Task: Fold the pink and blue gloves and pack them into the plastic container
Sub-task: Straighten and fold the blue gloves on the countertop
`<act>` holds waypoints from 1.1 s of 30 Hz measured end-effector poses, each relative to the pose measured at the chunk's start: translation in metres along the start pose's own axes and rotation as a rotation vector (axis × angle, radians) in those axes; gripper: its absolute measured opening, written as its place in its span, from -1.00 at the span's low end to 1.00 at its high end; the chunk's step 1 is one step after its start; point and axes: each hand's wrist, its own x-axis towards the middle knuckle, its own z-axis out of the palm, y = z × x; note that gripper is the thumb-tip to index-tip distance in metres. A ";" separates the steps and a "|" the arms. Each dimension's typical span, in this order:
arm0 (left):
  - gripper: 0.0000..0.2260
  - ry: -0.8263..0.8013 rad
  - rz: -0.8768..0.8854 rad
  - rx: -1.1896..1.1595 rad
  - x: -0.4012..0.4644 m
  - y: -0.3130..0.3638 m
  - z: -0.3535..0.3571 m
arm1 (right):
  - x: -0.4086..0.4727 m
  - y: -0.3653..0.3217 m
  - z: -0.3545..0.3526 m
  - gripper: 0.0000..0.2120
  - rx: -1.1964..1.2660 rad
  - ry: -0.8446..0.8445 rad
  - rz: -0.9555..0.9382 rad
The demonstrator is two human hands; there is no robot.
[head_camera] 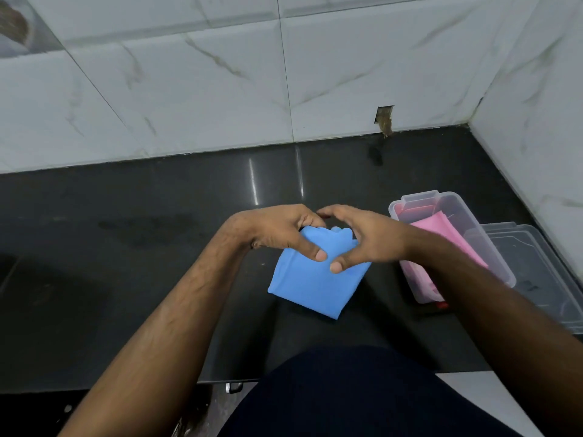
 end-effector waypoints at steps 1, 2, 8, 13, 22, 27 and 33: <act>-0.85 -0.005 0.005 0.041 -0.002 0.010 0.001 | -0.004 -0.006 -0.003 -0.19 0.033 -0.034 -0.012; -0.86 -0.004 0.008 0.085 -0.004 0.019 0.001 | -0.007 -0.009 -0.004 -0.29 0.055 -0.061 -0.019; -0.85 0.038 -0.024 0.440 -0.012 0.061 0.002 | -0.020 -0.015 -0.004 -0.70 0.340 -0.132 0.005; -0.77 0.167 0.052 0.481 -0.016 0.082 -0.010 | -0.032 -0.024 -0.010 -0.72 0.430 0.031 -0.004; -0.45 0.548 0.371 -0.244 -0.012 0.062 -0.001 | -0.073 -0.034 -0.047 -0.72 0.607 0.178 -0.074; -0.20 0.350 0.357 -0.560 -0.004 0.009 0.040 | -0.089 -0.031 -0.053 -0.69 0.657 0.324 -0.055; -0.77 0.638 0.257 -0.761 0.017 0.023 0.053 | -0.097 -0.016 -0.037 -0.71 0.738 0.379 0.020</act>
